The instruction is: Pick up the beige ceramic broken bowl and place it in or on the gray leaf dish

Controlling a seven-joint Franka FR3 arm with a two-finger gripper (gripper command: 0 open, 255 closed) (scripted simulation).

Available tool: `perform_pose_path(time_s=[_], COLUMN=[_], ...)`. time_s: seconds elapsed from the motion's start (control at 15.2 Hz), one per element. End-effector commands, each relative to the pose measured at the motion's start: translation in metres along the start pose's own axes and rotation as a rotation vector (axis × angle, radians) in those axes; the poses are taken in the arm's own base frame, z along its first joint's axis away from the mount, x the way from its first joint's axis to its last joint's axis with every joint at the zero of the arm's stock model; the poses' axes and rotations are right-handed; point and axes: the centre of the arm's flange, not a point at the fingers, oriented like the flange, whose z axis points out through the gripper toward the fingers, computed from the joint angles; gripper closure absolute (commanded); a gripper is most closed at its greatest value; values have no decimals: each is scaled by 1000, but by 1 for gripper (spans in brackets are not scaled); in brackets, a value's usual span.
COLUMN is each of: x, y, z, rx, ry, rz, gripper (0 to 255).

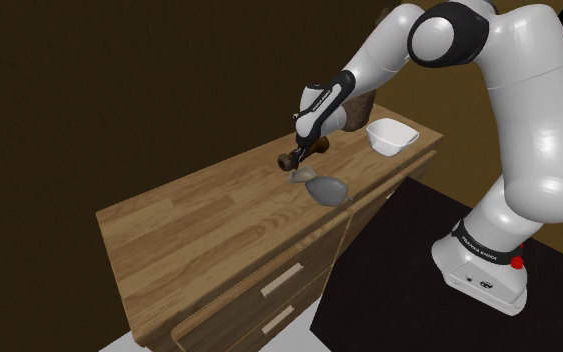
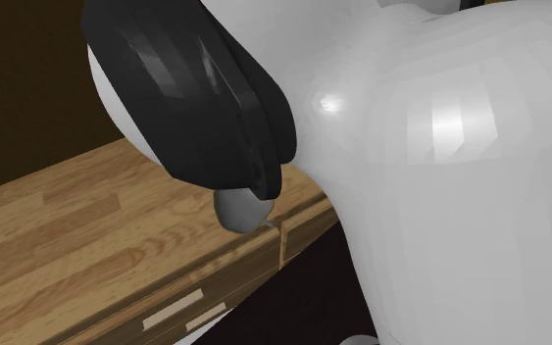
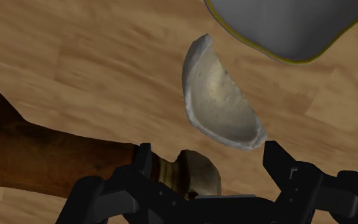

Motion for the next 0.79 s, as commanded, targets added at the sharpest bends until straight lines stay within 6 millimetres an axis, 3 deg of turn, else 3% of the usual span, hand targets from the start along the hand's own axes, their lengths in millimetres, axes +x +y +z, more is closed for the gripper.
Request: perform_pose_path(time_s=[0.0,0.13,0.2,0.73], x=[0,0,0,0], y=[0,0,0,0], z=[0,0,0,0], rx=[0,0,0,0], ry=[0,0,0,0], rz=[0,0,0,0], gripper=[0,0,255,255])
